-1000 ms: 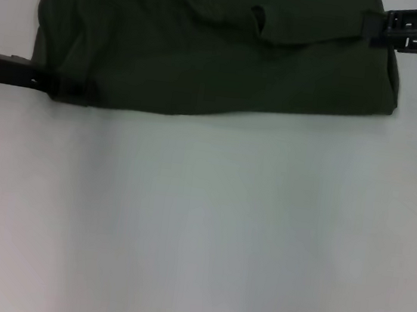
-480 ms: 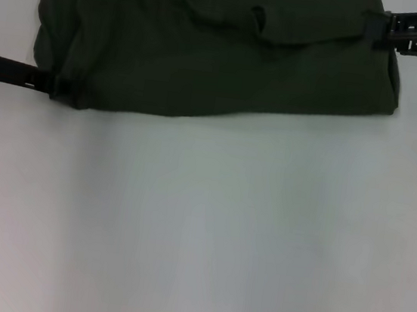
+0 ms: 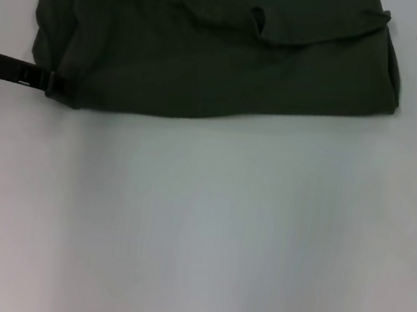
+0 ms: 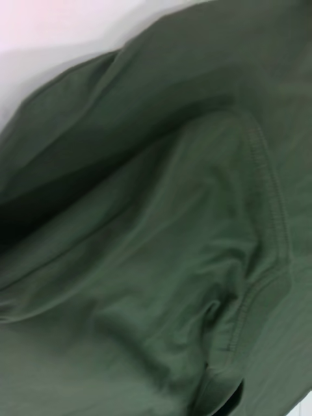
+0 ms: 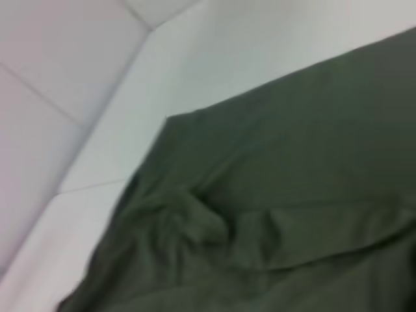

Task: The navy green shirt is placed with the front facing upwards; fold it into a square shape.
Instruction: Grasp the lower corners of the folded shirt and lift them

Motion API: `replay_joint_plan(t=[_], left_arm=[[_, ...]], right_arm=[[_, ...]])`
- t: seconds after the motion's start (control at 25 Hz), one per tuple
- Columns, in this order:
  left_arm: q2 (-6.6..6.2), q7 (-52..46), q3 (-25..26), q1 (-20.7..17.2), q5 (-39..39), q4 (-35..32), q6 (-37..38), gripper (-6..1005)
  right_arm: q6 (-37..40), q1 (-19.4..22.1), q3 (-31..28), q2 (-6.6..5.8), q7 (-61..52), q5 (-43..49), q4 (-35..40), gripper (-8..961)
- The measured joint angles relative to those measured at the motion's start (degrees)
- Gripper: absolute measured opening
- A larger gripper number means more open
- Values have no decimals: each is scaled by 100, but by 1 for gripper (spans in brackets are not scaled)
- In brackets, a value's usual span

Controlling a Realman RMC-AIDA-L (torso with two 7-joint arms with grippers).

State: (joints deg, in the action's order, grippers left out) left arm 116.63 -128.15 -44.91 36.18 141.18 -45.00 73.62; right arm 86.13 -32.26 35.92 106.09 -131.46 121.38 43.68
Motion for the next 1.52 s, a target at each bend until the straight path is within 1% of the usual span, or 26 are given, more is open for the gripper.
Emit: replay_joint_plan(t=[0.16,0.24,0.32,0.4,0.6,0.72,0.8,0.88,0.92,0.96,1.08,1.36,1.52], left_arm=[[-27,-40,1,34,-1,0,45,50],[-37,-63,0,55,-2,0,67,50],[-41,-76,0,78,-2,0,72,50],[-43,-90,0,101,-3,2,74,50],[-50,-162,-38,146,-3,3,138,50],[-41,-164,-58,151,-4,3,154,50],[-35,-164,-60,150,-4,2,155,50],[-33,-165,-60,148,-4,1,155,50],[-32,-166,-61,145,-4,1,154,50],[-32,-166,-63,141,-4,0,154,50],[-30,-158,-52,124,-4,0,151,50],[-21,-116,-28,112,-3,0,110,50],[-17,-109,-26,109,-3,0,101,50]], right_arm=[[-73,8,-13,-67,-202,501,-37,588],[-147,-41,13,-53,-395,891,-56,609],[-225,-117,45,0,-547,1273,-73,631],[-239,-175,49,50,-594,1467,-82,652],[-469,-248,89,150,-681,1541,-176,705],[-723,-251,64,256,-687,1518,-213,705],[-885,-277,82,349,-672,1529,-254,705],[-1040,-323,116,399,-643,1574,-338,705],[-1162,-361,113,443,-630,1576,-420,705],[-1162,-361,113,443,-630,1576,-420,705],[-1338,-414,105,521,-629,1556,-535,705],[-1741,-483,136,629,-612,1579,-777,704],[-1908,-504,187,656,-581,1592,-957,704]])
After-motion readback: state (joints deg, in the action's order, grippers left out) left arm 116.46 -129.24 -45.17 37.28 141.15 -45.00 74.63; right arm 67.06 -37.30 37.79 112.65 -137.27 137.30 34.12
